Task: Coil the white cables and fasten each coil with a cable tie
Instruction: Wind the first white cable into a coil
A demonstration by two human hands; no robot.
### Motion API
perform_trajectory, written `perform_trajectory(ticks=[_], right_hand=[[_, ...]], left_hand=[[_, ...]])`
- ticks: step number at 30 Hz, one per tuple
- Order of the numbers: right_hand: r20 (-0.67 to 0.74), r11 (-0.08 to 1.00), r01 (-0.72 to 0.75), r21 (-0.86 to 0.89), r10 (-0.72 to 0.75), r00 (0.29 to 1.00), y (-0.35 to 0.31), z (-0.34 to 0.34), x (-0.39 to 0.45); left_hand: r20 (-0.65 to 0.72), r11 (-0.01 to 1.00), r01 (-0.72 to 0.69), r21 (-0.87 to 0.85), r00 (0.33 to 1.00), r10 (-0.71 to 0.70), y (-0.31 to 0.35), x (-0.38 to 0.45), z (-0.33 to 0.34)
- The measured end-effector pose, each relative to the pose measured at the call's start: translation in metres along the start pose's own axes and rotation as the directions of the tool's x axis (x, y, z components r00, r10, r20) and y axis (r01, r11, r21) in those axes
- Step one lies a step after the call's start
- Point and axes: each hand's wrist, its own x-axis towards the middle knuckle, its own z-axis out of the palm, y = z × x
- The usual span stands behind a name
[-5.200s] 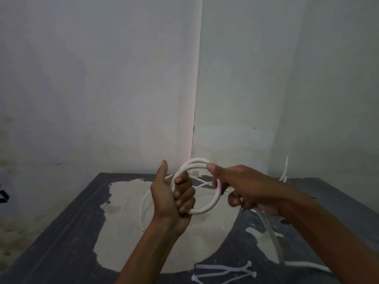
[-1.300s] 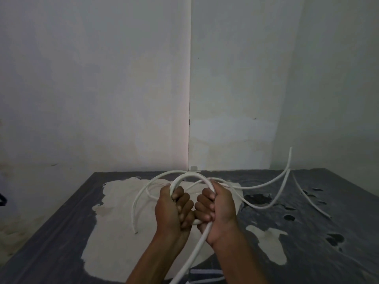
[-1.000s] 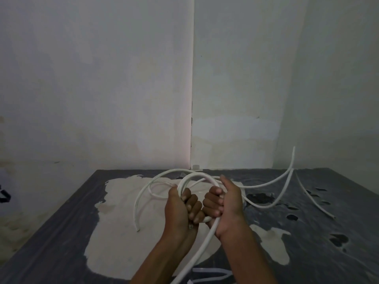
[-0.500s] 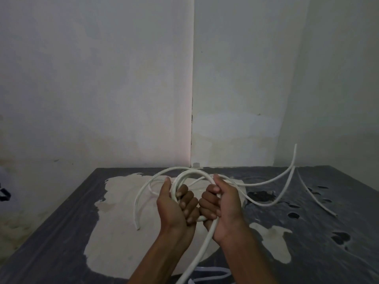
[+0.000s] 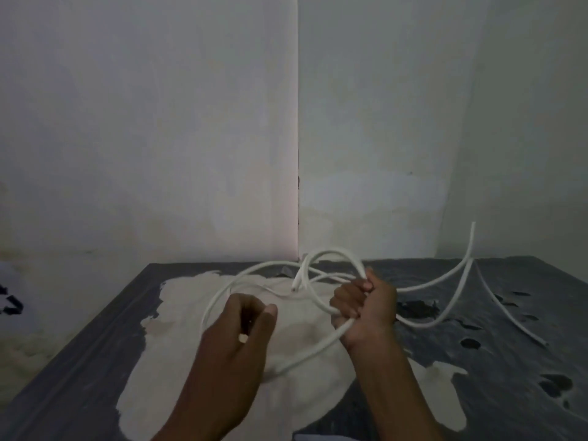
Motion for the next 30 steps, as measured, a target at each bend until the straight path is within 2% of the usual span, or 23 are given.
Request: perform_trajectory(ticks=[2,5,8,10,12,13,16,19,22,24,30], right_hand=[[-0.030,0.996,0.069,0.055,-0.068,0.997,0.000,0.002,0.003],[-0.094,0.981,0.165,0.098,-0.156,0.983,0.010,0.000,0.001],[-0.141,0.967,0.213,0.138,-0.194,0.971,0.018,-0.004,-0.006],[-0.163,0.954,0.252,0.160,-0.226,0.960,0.021,-0.003,-0.011],[-0.172,0.945,0.284,0.161,-0.256,0.951,0.023,-0.003,-0.015],[-0.168,0.943,0.289,0.164,-0.262,0.950,0.024,-0.004,-0.016],[-0.128,0.951,0.263,0.161,-0.244,0.961,0.028,-0.010,-0.015],[-0.095,0.970,0.233,0.068,-0.226,0.970,0.034,-0.017,-0.011],[-0.037,0.981,0.189,-0.032,-0.190,0.981,0.035,-0.025,-0.003],[-0.049,0.981,0.163,-0.102,-0.168,0.985,0.030,-0.029,0.006],[-0.239,0.959,0.166,-0.231,-0.221,0.945,0.029,-0.046,0.027]], left_hand=[[-0.019,0.990,-0.110,0.092,0.993,0.112,0.008,-0.015,-0.005],[-0.059,0.899,-0.145,0.414,0.981,0.186,0.006,-0.022,-0.002],[-0.031,0.871,-0.134,0.472,0.985,0.169,-0.003,-0.027,0.009],[-0.028,0.925,-0.082,0.371,0.995,0.100,-0.011,-0.026,0.017],[0.005,0.993,0.065,0.103,0.998,-0.066,-0.021,-0.018,0.024],[0.025,0.991,0.134,-0.014,0.991,-0.134,-0.025,-0.015,0.028],[0.038,0.929,0.277,-0.244,0.960,-0.276,-0.030,-0.005,0.042],[-0.003,0.776,0.347,-0.527,0.912,-0.410,-0.025,0.008,0.057],[-0.186,0.783,0.232,-0.578,0.896,-0.403,-0.025,0.026,0.067],[-0.270,0.762,0.138,-0.633,0.883,-0.384,-0.028,0.042,0.069],[-0.255,0.835,0.015,-0.551,0.949,-0.185,-0.043,0.065,0.082]])
